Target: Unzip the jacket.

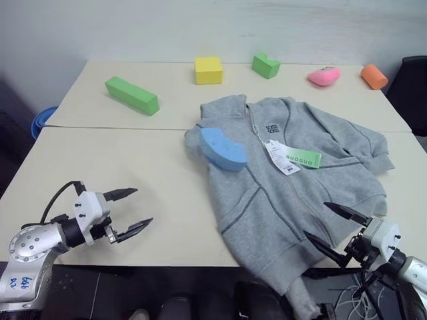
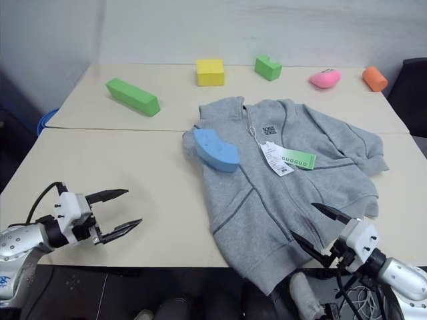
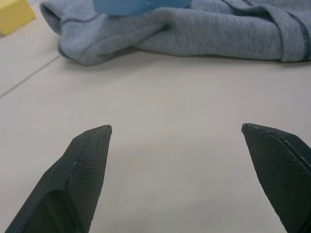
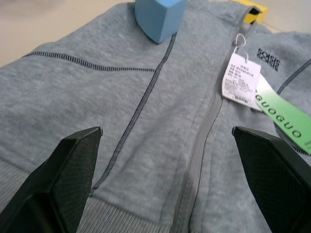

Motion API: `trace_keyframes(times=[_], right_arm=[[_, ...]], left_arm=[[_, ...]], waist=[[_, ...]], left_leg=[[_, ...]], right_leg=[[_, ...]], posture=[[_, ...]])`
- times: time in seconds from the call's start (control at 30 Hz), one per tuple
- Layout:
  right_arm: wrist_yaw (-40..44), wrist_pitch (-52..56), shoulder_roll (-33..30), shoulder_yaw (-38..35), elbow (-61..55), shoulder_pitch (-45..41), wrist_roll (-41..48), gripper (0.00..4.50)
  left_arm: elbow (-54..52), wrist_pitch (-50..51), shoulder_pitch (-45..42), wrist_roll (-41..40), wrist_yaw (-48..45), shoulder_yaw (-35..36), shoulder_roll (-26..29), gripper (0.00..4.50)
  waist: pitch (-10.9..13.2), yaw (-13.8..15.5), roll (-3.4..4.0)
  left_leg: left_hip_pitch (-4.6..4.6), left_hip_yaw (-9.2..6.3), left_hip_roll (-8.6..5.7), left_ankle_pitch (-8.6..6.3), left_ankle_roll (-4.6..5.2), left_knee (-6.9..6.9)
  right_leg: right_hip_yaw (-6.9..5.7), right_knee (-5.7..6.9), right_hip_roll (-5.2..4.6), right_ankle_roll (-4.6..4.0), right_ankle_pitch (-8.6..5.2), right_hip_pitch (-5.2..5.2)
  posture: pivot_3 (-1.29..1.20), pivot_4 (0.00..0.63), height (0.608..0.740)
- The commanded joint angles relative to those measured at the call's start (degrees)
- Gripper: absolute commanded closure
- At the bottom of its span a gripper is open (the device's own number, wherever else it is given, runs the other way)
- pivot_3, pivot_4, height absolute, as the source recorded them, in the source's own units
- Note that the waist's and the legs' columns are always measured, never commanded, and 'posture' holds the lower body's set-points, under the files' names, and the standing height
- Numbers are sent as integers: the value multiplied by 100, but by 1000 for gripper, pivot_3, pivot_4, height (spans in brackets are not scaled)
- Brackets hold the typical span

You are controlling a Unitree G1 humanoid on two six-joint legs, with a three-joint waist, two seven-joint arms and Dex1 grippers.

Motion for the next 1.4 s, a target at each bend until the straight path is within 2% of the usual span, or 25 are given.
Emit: trace_keyframes(times=[0.03, 0.27, 0.4, 0.57, 0.7, 0.77, 0.87, 1.07, 1.2, 1.37, 1.4], right_arm=[[-123, 152, 29, 31, -334, -3, 45, 28], [-321, 384, 159, 132, -661, 84, 68, 28], [-358, 412, 218, 165, -791, 116, 65, 28], [-426, 342, 455, 224, -1143, 166, 204, 28], [-782, 473, 737, 325, -1758, 73, 430, 28], [-1035, 482, 924, 389, -1969, -63, 425, 28], [-1370, 233, 1251, 446, -2032, -86, 79, 28], [-1523, -78, 1528, 561, -1876, 258, -363, 28], [-1565, -250, 1626, 544, -1814, 523, -450, 28], [-1667, -404, 1709, 511, -1850, 780, -487, 28], [-1682, -415, 1711, 507, -1856, 809, -486, 9]], left_arm=[[-33, -17, -51, -3, -7, 3, 27, 0], [-3, 479, -107, -251, -346, -184, 169, 0], [109, 746, -381, -661, -540, -89, 125, 0], [402, 792, -1068, -691, -852, -254, 241, 0], [792, 1050, -2217, -460, -1194, -872, 284, 0], [1535, 609, -3203, 66, -1426, -1458, 27, 0], [3270, -813, -4898, 937, -1798, -2301, -769, 0], [6039, -2176, -6954, 1623, -2079, -2786, -2007, 0], [7283, -2752, -7676, 2193, -1884, -3010, -2425, 0], [8131, -2573, -8121, 2907, -1568, -3309, -2727, 0], [8246, -2422, -8197, 3015, -1451, -3337, -2775, 185]], waist=[[0, -4, 1], [0, -7, 1], [0, 1, 0], [0, -5, 1], [0, 18, 0], [0, 33, -2], [-3, 161, -10], [0, 123, -23], [1, 73, -24], [6, 85, -33], [6, 85, -33]], left_leg=[[0, 0, 1, 0, -1, 0], [-2, -2, 0, -5, -3, -1], [-2, -2, 0, -4, -3, 0], [-2, -1, -1, 0, -5, 0], [-5, -2, -3, 2, -5, 5], [-3, 2, -9, 3, -3, 11], [-5, 10, -24, 16, 5, 20], [-38, 20, -67, 10, 28, 28], [-89, 27, -64, 10, 30, 41], [-96, 27, -54, 12, 28, 66], [-97, 23, -54, 13, 28, 75]], right_leg=[[0, 1, 0, 0, 0, -1], [-4, 0, 3, -1, -1, -1], [-5, 1, 4, -1, -1, -1], [-5, 6, 8, -1, -1, -1], [-11, 29, 14, 1, 0, -1], [-15, 41, 17, 4, 2, -1], [-42, 48, 44, 12, 6, -1], [-43, 31, 50, 26, 9, -17], [-66, -9, 60, 51, 18, -33], [-74, 0, 68, 53, 17, -28], [-74, 1, 71, 55, 18, -23]], posture=[[0, 150, 740], [0, 150, 740], [0, 150, 740], [0, 150, 740], [0, 150, 740], [0, 150, 740], [0, 150, 740], [0, 150, 740], [0, 150, 740], [0, 150, 740], [0, 150, 740]])
